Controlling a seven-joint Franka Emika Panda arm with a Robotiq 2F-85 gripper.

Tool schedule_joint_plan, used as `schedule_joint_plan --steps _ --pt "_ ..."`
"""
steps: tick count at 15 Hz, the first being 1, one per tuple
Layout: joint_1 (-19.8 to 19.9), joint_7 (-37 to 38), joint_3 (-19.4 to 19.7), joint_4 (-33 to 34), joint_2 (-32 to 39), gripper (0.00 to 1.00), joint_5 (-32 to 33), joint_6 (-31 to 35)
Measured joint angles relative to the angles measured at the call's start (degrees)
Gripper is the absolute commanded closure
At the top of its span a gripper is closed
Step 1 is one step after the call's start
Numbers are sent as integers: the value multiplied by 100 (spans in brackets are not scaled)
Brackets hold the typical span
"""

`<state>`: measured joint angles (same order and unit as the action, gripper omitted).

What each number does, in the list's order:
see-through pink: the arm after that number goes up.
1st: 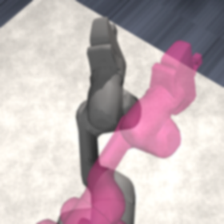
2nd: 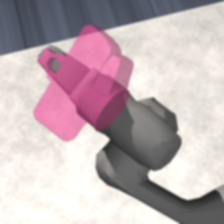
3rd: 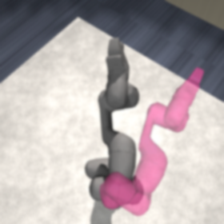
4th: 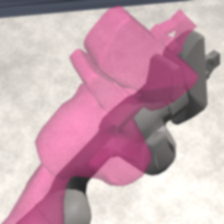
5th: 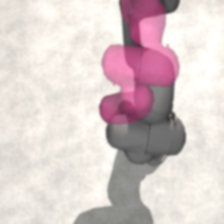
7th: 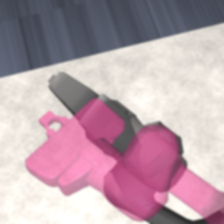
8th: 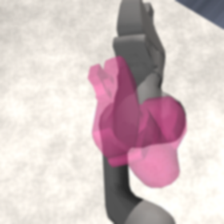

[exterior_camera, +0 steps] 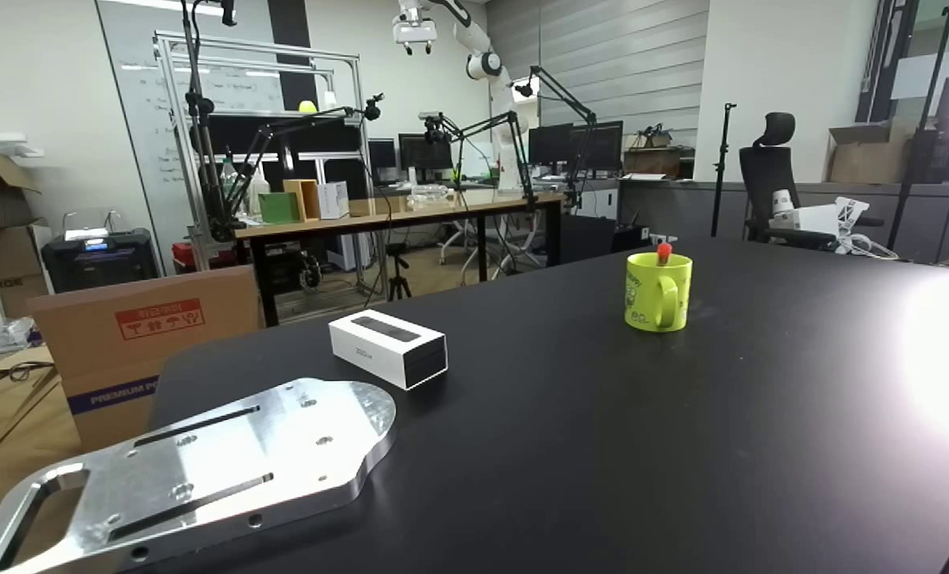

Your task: Remove the marker from the mug

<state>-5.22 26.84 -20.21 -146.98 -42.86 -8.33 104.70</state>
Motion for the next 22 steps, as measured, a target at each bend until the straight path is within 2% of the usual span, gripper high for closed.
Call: schedule_joint_plan --steps 5,10,16,20,22 --pt "2 -197 2 0 270 0 257 341" --pt "27 -535 64 1 1014 0 716 1096" --pt "45 -1423 367 274 2387 0 1525 1933" --pt "47 -2021 578 863 3451 0 2218 2073" --pt "45 -2159 640 1215 3954 0 2811 2071"
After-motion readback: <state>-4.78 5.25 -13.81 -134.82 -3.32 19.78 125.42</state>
